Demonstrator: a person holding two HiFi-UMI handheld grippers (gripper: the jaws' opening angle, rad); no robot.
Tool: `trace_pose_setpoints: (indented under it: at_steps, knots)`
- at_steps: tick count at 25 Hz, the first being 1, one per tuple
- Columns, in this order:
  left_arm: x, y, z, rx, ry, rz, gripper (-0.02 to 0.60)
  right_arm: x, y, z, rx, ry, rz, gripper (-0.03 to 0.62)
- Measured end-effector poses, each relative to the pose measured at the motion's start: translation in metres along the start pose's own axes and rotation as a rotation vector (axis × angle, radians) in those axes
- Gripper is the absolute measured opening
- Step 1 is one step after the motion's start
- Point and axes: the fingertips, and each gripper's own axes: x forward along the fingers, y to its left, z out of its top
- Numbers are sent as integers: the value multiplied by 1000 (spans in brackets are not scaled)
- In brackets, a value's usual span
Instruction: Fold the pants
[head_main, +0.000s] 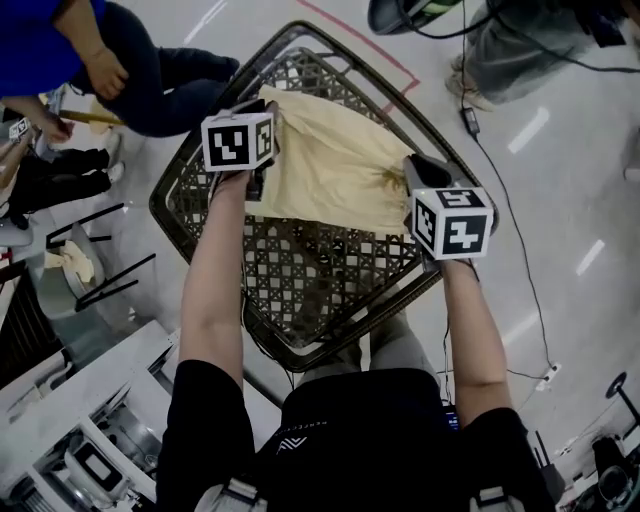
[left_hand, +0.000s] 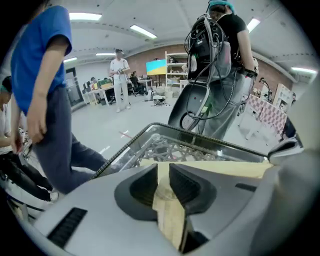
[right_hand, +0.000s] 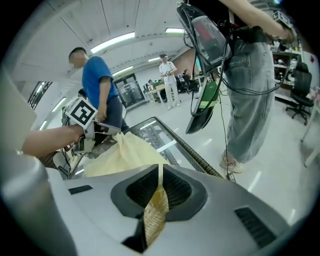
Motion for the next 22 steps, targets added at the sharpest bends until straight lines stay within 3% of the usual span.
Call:
trace_pose_setpoints:
  at_steps: [6, 17, 22]
  knots:
    - [-19, 28, 20, -52, -101, 114, 69, -10, -13, 15, 4, -63, -60, 48]
    - [-34, -20, -22, -48, -56, -29, 28, -25, 6, 6, 3, -68, -24, 48]
    - [-50, -49, -42, -67, -78, -94, 17, -31, 16, -2, -18, -44, 15, 46]
